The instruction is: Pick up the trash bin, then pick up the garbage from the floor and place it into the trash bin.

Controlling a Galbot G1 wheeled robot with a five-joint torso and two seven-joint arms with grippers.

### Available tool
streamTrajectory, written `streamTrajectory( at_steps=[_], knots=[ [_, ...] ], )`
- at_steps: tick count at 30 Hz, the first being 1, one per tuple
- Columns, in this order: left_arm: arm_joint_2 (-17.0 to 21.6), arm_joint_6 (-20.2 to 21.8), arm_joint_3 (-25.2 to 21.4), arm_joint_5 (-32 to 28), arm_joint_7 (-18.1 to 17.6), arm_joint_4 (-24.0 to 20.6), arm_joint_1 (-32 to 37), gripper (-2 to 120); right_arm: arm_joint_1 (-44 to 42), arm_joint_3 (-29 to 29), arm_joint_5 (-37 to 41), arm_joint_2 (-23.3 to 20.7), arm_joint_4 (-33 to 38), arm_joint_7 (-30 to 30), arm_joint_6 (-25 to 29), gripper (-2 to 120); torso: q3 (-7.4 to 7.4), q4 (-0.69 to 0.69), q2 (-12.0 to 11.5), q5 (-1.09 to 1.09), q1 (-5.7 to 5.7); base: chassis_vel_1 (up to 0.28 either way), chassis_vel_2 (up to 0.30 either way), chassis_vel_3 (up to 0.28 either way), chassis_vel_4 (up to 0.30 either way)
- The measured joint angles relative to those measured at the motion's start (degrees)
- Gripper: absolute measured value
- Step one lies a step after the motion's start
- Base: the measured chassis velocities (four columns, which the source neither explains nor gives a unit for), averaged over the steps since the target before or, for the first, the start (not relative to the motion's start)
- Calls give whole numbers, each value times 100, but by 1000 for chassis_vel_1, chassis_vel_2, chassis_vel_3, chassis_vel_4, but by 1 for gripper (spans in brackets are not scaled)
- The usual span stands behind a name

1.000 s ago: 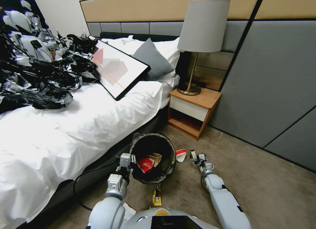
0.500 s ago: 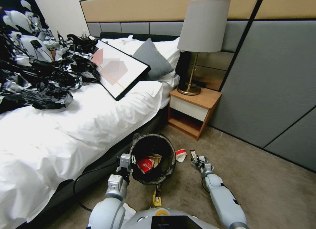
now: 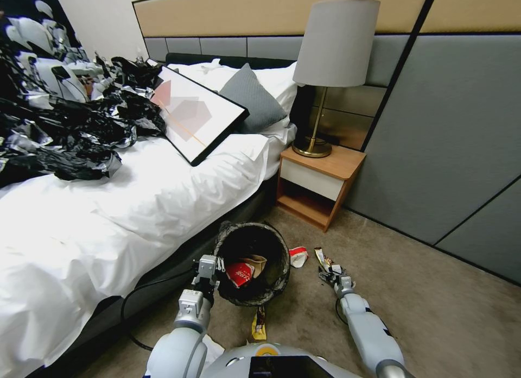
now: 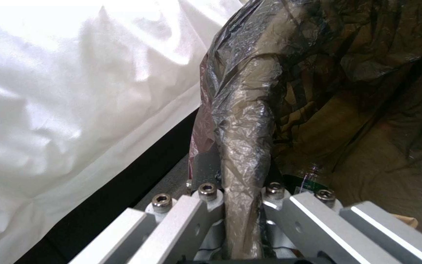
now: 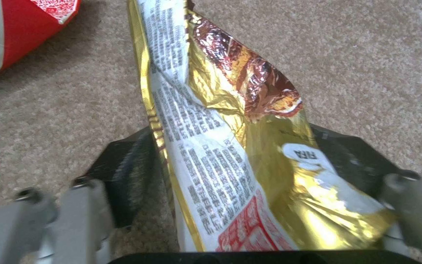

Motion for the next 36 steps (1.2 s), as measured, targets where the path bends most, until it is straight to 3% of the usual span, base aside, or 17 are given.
streamTrajectory(
  at_steps=[1,7,12,14,16,21,36],
  knots=[
    [4,-3,1,1,3,0,-1,0,-8,-2,0,-1,17,0,0,61,0,1,0,3,0,0,0,0,0],
    [13,-3,2,1,8,0,-15,0,-16,-4,-3,-1,36,2,0,46,1,3,0,5,0,0,0,0,0],
    [14,-4,3,1,12,4,-24,0,-48,-5,-9,0,95,22,18,26,1,3,-1,7,0,0,0,0,0],
    [15,-5,3,1,12,4,-24,0,-48,-5,-9,0,97,26,18,26,1,3,-1,7,1,0,0,0,0],
    [13,-7,2,1,13,9,-31,0,-66,4,-8,-6,141,87,18,12,2,0,-1,-3,1,0,0,0,0],
    [11,-10,8,1,21,13,-41,0,-118,14,-8,-9,231,123,16,0,3,-7,-2,0,2,0,0,0,0],
    [-17,-26,16,22,41,8,-65,0,-241,110,-15,23,552,217,189,0,2,-1,-2,0,2,0,0,0,0]
  ],
)
